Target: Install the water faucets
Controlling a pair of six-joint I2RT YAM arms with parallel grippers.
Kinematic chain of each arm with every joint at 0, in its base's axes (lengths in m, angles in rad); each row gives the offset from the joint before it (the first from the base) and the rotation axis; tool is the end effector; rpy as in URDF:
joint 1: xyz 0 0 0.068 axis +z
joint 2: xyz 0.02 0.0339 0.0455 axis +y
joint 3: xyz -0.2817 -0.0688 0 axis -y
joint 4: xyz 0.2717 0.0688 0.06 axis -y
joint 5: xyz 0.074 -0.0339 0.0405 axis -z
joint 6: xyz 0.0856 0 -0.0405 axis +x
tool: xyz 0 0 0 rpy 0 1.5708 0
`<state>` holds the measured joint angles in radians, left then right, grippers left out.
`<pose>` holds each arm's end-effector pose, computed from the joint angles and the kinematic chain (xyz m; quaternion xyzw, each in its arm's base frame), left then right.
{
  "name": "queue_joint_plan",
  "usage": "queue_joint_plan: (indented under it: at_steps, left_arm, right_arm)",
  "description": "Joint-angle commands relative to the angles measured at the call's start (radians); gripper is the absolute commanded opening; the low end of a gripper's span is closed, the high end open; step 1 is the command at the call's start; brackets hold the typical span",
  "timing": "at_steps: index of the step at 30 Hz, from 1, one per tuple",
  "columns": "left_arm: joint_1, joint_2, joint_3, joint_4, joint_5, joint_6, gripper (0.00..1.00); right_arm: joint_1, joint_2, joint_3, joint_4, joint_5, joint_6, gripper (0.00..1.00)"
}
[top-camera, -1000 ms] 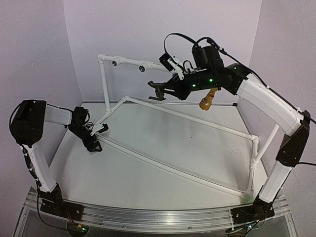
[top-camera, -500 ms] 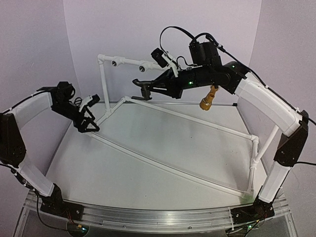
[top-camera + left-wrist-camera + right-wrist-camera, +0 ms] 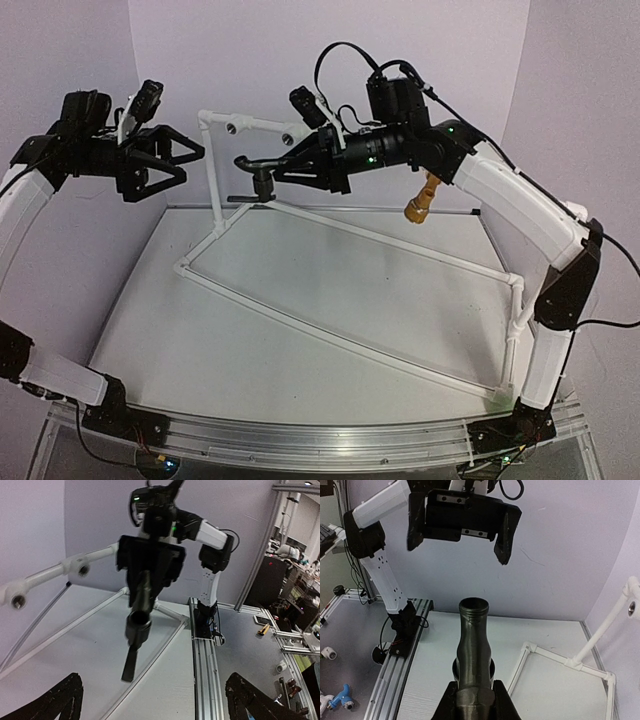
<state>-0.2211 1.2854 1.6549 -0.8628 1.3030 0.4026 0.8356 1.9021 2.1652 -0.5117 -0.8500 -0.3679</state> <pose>0.2331 -0.1370 0.4921 0.5055 0.5542 -0.4814 0.4535 0.2775 0.4028 0.4764 -0.6158 0.4495 0.4462 0.4687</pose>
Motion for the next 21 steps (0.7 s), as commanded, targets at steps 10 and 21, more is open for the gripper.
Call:
queue_joint_plan:
  at_steps: [10, 21]
  left_arm:
    - [-0.192, 0.018, -0.05, 0.346, -0.212, -0.064, 0.73]
    - [-0.304, 0.044, -0.051, 0.293, -0.217, 0.049, 0.55]
  right_arm:
    - [0.013, 0.069, 0.134, 0.141, -0.184, 0.106, 0.0]
    - [0.022, 0.071, 0.108, 0.18, -0.176, 0.145, 0.0]
